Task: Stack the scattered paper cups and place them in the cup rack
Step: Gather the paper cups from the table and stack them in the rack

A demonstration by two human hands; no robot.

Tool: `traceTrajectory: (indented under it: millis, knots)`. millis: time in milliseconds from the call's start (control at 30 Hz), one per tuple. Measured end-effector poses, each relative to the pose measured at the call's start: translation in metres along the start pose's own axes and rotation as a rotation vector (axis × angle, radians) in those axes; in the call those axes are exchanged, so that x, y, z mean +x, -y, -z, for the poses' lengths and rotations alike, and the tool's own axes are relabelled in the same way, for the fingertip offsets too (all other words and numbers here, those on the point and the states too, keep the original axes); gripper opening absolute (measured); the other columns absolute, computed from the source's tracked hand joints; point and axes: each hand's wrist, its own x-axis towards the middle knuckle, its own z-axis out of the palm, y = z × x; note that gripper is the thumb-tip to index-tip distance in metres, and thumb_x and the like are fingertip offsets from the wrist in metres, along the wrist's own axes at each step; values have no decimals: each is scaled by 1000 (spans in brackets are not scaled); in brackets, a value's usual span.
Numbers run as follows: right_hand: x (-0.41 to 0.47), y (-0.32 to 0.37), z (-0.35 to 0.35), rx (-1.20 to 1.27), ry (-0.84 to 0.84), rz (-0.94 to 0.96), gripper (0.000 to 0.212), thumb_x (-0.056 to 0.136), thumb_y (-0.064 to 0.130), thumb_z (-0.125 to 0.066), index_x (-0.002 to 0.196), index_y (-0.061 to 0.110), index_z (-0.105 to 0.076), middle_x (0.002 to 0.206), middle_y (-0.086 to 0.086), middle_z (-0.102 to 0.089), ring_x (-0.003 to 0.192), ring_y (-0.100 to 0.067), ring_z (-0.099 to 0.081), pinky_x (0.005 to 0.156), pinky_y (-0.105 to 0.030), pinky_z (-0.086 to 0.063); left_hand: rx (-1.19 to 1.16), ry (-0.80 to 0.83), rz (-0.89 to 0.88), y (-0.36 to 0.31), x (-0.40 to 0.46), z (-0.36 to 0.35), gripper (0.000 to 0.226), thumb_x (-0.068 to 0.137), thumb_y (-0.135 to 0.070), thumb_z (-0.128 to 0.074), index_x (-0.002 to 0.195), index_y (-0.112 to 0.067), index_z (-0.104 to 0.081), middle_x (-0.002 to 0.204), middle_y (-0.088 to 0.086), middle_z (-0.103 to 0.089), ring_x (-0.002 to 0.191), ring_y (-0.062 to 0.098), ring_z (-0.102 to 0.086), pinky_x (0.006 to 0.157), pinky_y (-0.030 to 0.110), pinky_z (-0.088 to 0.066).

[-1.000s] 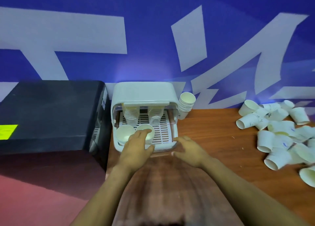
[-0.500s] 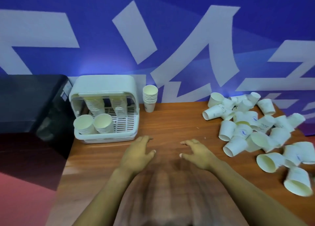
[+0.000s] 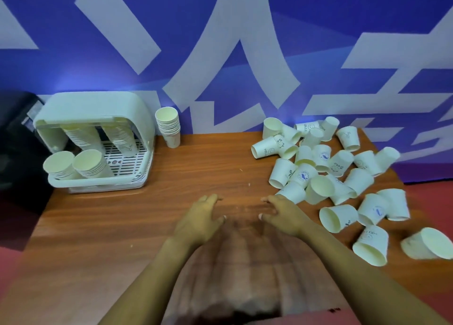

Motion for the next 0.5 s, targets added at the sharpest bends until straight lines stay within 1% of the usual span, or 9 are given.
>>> traceTrajectory:
  millis: [67,167,267,333,433,500]
  knots:
    - [1,-3,3,16,-2,-1,50,86,39,-61,132,23,-47,130,0,-47,117,-15,-48,101,-34,-42,0,8,-2,-5,15,2,46,87,-29,-63,129,-21,-49,128,5,-52,120,22,-50,100,31,-40]
    - [0,-16,14,24,1,-24,46,86,38,-62,128,25,-50,128,0,-50,118,-17,-49,100,-33,-41,-36,44,-21,-17,40,-8,46,87,-25,-64,130,-20,-49,129,4,-51,120,20,-50,101,27,-38]
    - [0,-40,32,19,-70,-95,50,87,37,-62,133,25,-47,134,-1,-47,121,-18,-47,100,-32,-39,-60,128,-52,-38,63,-30,46,87,-28,-63,131,-24,-48,129,1,-51,120,18,-50,103,31,-39]
    - [1,-59,42,20,-98,-122,52,87,36,-61,135,23,-45,135,-3,-47,121,-19,-47,101,-33,-39,-67,179,-67,-51,74,-46,47,88,-28,-62,132,-25,-46,132,1,-49,122,17,-49,103,31,-39]
    - [3,-85,53,21,-82,-134,54,86,35,-63,135,22,-44,132,-4,-48,119,-19,-47,100,-32,-39,-40,211,-73,-67,88,-59,49,88,-27,-62,134,-22,-46,137,0,-47,128,17,-44,106,25,-34]
    - [12,-100,63,38,-110,-130,55,85,33,-65,134,20,-45,130,-5,-49,118,-20,-49,98,-31,-39,-3,220,-59,-75,102,-64,51,88,-31,-61,136,-24,-44,139,0,-47,130,18,-43,108,29,-34]
